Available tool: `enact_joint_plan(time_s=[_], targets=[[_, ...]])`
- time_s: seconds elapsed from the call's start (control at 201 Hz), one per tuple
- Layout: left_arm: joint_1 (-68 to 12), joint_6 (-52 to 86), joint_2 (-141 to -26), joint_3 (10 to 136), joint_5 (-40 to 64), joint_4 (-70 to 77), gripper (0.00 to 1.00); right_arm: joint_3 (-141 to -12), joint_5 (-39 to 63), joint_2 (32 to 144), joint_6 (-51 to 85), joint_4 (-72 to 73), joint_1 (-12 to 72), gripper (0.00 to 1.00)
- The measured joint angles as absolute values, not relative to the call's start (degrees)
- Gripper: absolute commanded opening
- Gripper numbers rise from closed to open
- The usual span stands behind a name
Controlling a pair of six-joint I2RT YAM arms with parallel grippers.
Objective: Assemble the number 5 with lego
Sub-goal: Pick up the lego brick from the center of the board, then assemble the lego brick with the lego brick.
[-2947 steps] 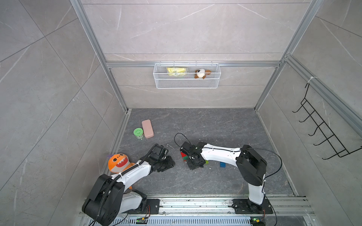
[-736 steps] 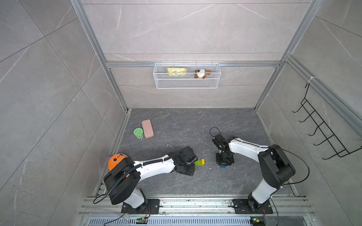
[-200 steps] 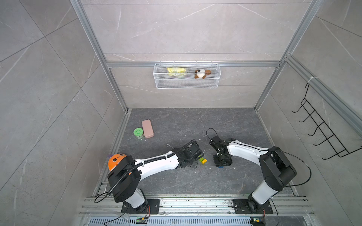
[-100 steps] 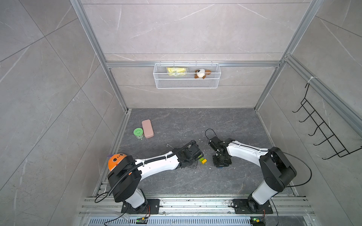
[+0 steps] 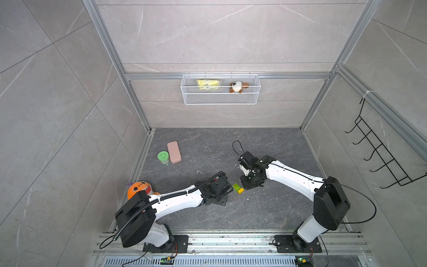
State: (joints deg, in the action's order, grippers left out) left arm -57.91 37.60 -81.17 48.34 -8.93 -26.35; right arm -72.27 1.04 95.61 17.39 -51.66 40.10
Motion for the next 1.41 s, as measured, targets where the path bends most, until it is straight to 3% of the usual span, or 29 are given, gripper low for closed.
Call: enact_joint_plan(time_s=[0.503,1.413], targets=[[-52.95,42.65,-66.96,37.5,-7.33,-25.71,0.38,-78.56,1.76,103.66,10.44,-54.83,43.09,0.23],[-52.45,43.57,-66.0,36.73,-7.38,-25.71,0.38,-80.58,-1.13,108.27,8.75,-55.77,43.59,0.22]])
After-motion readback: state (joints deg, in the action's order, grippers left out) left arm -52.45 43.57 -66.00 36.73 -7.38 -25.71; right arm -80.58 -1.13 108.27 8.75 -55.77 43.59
